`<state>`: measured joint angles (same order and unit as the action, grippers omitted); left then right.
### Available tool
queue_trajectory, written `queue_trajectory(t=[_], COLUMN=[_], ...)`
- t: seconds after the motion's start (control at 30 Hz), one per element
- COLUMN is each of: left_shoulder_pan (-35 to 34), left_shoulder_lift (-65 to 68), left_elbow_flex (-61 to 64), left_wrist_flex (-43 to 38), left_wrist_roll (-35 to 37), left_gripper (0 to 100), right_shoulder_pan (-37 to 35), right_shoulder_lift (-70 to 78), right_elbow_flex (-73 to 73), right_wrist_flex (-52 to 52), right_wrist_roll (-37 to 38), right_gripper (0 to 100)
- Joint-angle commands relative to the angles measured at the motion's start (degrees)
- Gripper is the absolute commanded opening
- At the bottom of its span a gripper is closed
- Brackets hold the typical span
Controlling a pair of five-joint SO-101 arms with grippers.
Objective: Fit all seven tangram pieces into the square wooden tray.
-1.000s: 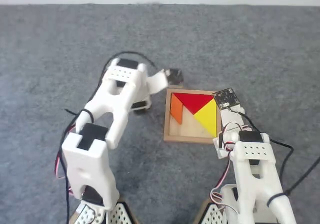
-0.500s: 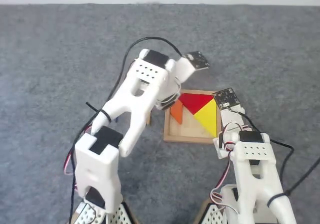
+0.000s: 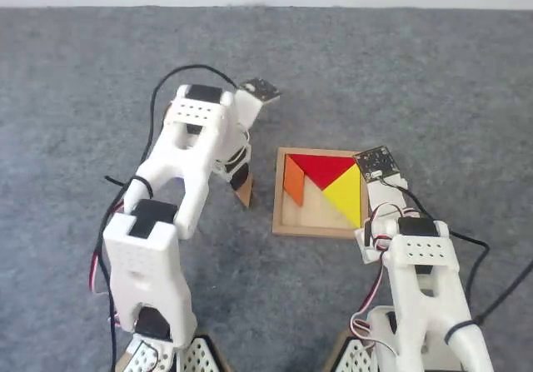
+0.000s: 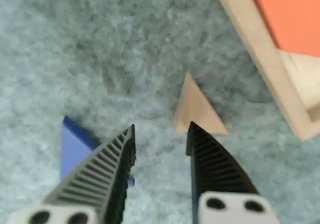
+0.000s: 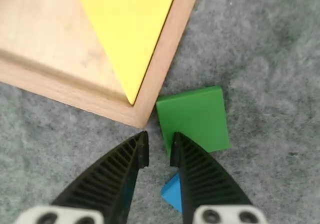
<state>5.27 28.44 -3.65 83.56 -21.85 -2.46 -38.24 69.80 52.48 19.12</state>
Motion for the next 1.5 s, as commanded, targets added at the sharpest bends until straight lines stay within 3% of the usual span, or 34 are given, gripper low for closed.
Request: queue_trajectory(t=[0.0,0.4,0.7,1.0,1.33,1.47], left_shoulder_pan=[-0.4,2.6,6.8,6.2,6.2,7.5], left_shoulder_lift=[0.6,-1.1,3.3,-10.6,-10.9,-7.1], left_elbow_flex=[-0.1,0.4,5.1,6.5,19.9,18.3], left_wrist_flex=[-2.8,0.4,-4.0,-1.0,-16.8,-17.3], left_wrist_roll=[3.3,4.4,6.8,6.8,6.8,7.1], left_gripper=[17,17,17,17,17,17], right_shoulder_pan=[0.5,0.5,0.5,0.5,0.4,0.4], right_shoulder_lift=[0.2,0.2,0.2,0.2,0.2,0.2], right_elbow_flex=[-0.4,-0.4,-0.4,-0.4,-0.4,-0.4], right_wrist_flex=[-0.4,-0.4,-0.4,-0.4,-0.4,-0.5], right_wrist_roll=[-0.6,-0.6,-0.6,-0.6,-0.6,-0.6], right_gripper=[9.4,9.3,9.3,9.3,9.3,9.3])
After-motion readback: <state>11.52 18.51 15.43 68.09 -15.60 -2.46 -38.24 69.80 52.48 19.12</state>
